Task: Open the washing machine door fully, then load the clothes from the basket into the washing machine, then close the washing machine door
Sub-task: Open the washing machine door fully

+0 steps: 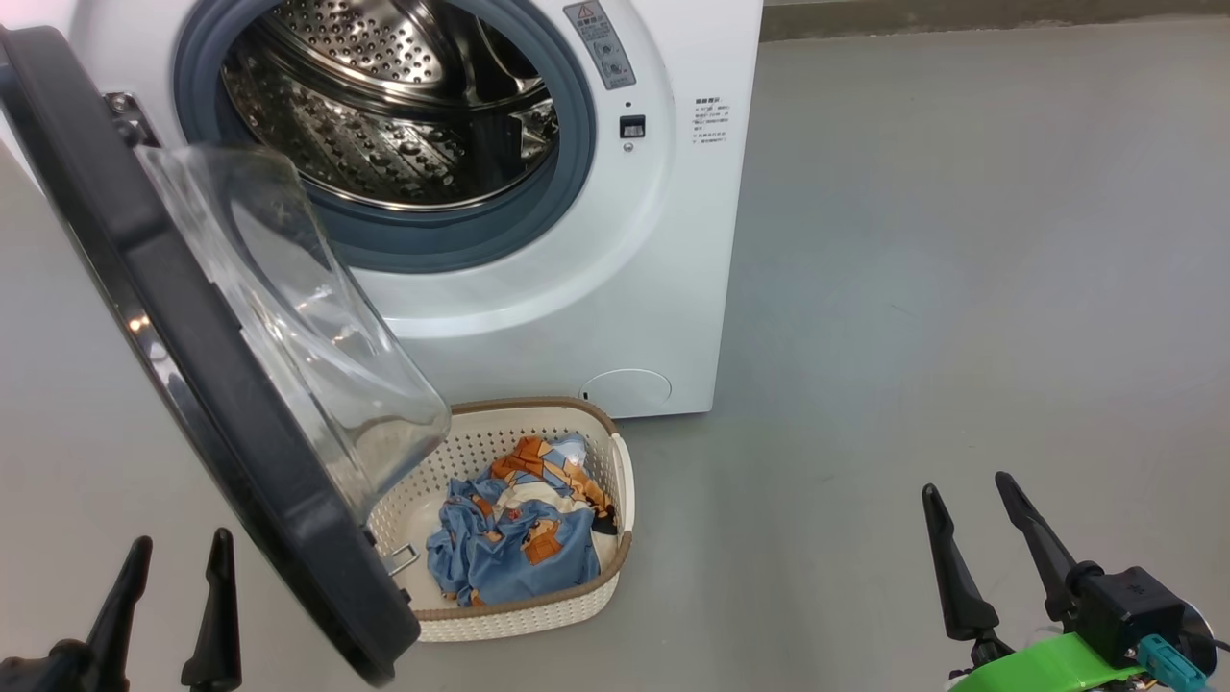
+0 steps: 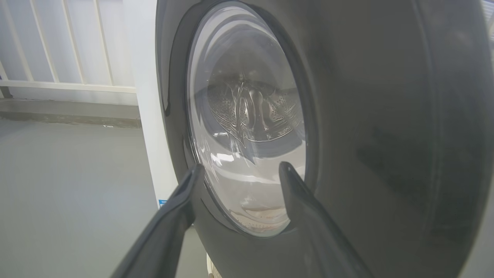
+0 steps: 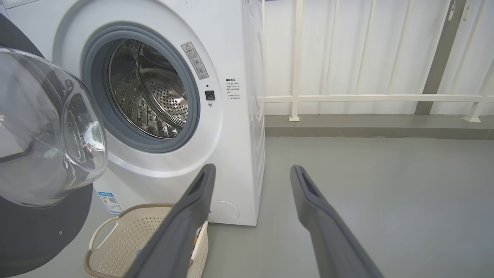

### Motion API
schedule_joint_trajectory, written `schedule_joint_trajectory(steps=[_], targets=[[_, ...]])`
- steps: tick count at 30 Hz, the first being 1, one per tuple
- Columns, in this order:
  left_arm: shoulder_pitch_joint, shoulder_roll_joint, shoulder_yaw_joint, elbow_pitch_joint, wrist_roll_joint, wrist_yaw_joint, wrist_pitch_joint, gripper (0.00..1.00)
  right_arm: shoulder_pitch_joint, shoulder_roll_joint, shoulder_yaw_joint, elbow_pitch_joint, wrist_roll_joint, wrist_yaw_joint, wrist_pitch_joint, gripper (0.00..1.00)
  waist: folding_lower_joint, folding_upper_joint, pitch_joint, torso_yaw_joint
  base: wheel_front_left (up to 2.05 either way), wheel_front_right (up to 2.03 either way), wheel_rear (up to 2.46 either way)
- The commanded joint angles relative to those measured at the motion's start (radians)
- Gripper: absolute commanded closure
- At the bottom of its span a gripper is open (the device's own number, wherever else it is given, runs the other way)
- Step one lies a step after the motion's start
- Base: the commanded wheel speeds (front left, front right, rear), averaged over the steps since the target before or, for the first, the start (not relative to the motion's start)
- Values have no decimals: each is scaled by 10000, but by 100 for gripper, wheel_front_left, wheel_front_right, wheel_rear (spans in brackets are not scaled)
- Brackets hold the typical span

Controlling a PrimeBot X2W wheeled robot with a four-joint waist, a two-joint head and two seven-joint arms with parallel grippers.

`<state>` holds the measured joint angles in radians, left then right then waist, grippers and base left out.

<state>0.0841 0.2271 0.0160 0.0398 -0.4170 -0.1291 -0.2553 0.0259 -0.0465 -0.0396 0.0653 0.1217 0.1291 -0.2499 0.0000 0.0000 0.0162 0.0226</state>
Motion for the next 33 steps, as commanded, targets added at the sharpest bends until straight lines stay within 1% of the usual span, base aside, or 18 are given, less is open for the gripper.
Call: schedule_joint_trajectory(steps=[1, 6, 22, 33], targets=[[-329, 210, 417, -158, 123, -16, -65, 0, -40, -38, 206, -192, -49, 16, -118, 0, 0, 0, -2, 4, 0, 0, 0], [-315, 200, 432, -147, 132, -16, -65, 0, -12, -37, 163, -101, 98, 16, -118, 0, 0, 0, -12, -2, 0, 0, 0], [-338, 130, 391, -94, 171, -16, -65, 0, -40, -37, 154, -83, -39, 16, -118, 0, 0, 0, -63, 49, 0, 0, 0], [-336, 112, 381, -86, 140, -16, -65, 0, -101, -37, 162, 82, 206, 16, -118, 0, 0, 0, -78, 85, 0, 0, 0]])
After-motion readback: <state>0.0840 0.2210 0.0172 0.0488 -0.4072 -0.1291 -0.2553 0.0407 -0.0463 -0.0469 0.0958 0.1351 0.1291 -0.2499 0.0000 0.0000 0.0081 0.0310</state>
